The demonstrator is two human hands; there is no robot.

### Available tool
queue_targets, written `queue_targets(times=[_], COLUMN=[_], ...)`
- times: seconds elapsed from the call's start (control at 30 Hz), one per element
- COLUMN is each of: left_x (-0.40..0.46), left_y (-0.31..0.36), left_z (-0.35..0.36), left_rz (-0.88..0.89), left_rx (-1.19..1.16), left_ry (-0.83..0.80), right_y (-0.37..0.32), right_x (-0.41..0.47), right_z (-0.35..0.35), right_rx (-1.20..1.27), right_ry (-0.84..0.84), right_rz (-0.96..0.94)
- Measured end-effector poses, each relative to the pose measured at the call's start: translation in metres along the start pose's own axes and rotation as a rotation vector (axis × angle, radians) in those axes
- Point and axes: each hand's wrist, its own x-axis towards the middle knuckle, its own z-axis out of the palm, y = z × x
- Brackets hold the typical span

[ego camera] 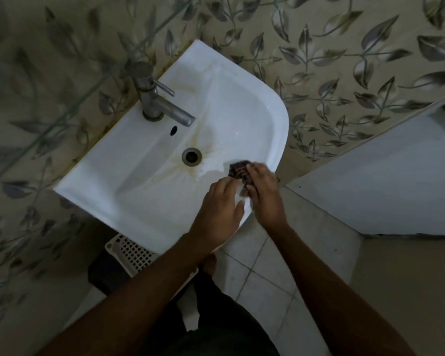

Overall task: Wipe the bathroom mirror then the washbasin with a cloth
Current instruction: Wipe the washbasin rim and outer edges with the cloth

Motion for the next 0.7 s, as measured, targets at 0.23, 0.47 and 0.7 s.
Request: queue_targets(times=[0.23, 0.47, 0.7], left_x=[0.056, 0.108, 0.14], left_y=[0.009, 0.005, 0.001], left_z=[0.014, 0.005, 0.0], left_rz=[-0.012, 0.034, 0.036], left_rx=[0.029, 0.055, 0.039], left_ry=[-0.024, -0.03, 0.001], right_y=[-0.014, 0.048, 0.069], right_x=[-0.037, 0.083, 0.172], right_z=[0.013, 0.001, -0.016], right_rx=[0.125, 0.041, 0.022], right_ry=[0.048, 0.129, 0.211], right_rz=[-0.006, 0.158, 0.193])
